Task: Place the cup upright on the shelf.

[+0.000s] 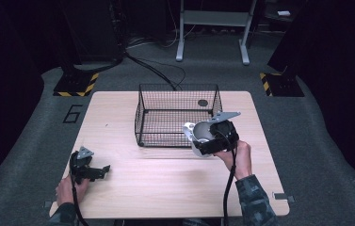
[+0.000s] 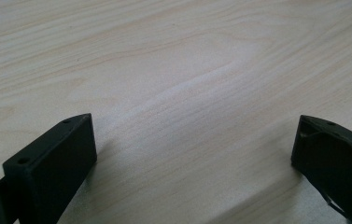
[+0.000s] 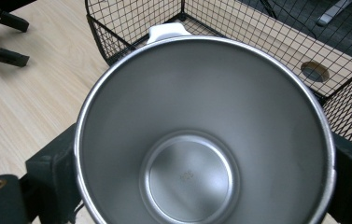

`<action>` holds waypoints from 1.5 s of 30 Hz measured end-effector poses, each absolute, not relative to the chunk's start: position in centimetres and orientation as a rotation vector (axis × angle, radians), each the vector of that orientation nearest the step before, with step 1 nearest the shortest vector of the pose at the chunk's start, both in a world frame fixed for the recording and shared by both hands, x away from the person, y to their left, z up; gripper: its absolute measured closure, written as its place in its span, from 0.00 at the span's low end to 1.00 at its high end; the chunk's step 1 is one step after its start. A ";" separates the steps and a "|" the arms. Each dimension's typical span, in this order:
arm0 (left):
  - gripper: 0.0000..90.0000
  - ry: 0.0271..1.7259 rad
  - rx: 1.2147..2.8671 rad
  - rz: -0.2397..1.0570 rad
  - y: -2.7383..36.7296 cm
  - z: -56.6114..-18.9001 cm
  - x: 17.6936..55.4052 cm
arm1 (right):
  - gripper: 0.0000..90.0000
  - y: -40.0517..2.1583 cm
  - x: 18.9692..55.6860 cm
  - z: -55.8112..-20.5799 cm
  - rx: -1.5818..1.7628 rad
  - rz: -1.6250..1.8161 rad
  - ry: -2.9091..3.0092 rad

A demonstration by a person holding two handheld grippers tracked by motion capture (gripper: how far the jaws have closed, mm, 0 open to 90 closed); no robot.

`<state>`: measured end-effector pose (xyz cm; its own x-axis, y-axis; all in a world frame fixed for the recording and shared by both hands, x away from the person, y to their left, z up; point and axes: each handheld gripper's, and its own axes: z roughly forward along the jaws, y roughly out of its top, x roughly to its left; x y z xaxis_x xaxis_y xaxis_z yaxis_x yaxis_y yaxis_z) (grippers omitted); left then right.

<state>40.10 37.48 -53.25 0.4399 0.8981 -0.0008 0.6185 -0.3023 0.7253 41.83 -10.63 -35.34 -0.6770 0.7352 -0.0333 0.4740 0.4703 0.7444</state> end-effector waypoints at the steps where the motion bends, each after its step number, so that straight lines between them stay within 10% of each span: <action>1: 0.00 1.269 2.034 0.544 37.5 -53.3 40.1 | 0.07 -10.7 41.9 -35.2 1.013 1.032 2.383; 45: 0.00 1.269 2.035 0.547 37.5 -53.2 40.1 | 0.07 -8.0 47.7 -32.8 1.034 1.059 2.351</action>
